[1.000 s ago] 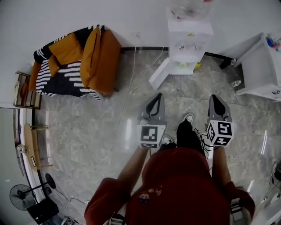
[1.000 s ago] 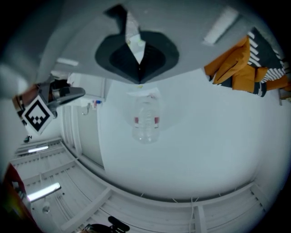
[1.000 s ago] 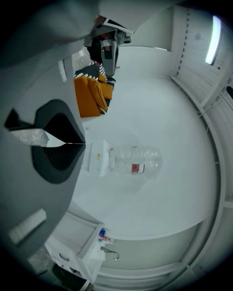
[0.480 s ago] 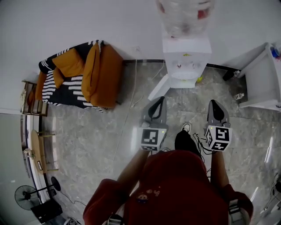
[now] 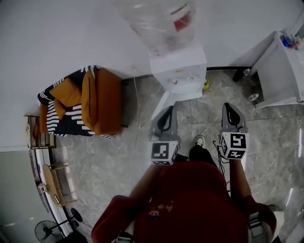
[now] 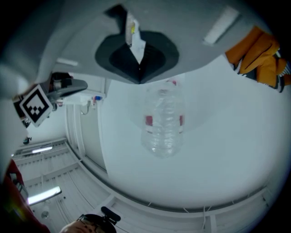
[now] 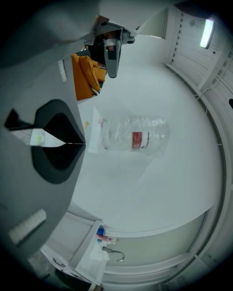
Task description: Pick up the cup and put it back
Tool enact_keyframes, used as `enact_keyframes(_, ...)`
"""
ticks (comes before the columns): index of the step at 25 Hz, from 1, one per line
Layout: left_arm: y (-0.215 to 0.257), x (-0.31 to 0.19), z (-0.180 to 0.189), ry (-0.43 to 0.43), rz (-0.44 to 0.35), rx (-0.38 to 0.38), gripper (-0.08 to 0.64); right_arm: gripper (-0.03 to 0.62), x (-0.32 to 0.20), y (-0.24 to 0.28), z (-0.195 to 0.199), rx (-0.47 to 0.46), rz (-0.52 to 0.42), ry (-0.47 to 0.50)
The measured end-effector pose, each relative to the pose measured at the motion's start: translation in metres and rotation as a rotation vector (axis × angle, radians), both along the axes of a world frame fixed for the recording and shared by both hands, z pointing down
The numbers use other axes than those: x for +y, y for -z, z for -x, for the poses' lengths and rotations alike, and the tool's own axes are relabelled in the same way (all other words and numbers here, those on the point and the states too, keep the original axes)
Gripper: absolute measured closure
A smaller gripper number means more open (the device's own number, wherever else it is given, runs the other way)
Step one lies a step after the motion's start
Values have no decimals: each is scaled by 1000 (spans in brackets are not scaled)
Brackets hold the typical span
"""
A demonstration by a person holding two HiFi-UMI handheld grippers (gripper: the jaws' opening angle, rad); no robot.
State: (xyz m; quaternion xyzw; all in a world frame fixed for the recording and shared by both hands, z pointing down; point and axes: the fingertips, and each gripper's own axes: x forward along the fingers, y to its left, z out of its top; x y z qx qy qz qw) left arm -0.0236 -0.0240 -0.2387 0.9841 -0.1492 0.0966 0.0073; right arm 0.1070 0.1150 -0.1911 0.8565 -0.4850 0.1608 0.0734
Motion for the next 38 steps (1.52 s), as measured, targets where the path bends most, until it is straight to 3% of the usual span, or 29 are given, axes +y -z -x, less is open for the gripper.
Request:
enact_keyframes(4,-1,-4,-20,-32,-18,4,560,589,-2,-6,-10,19,9,-11)
enact_keyframes(11,-11,-33,-19,-78,-5,11,560,589,-21,-8,-4,-3,-16,-61)
enact_keyframes(18,-2,-91,-16,-153,3,35,560,589,-54,20,15,56,-45,-173)
enact_keyframes(25,-6,-110,-9,-244,16,51,560,589,-68,23,30,76,-29,-269)
enact_keyframes(38,-32,-92,-34,-230,26,36,560,589,-43,-18,15,42,2,-250)
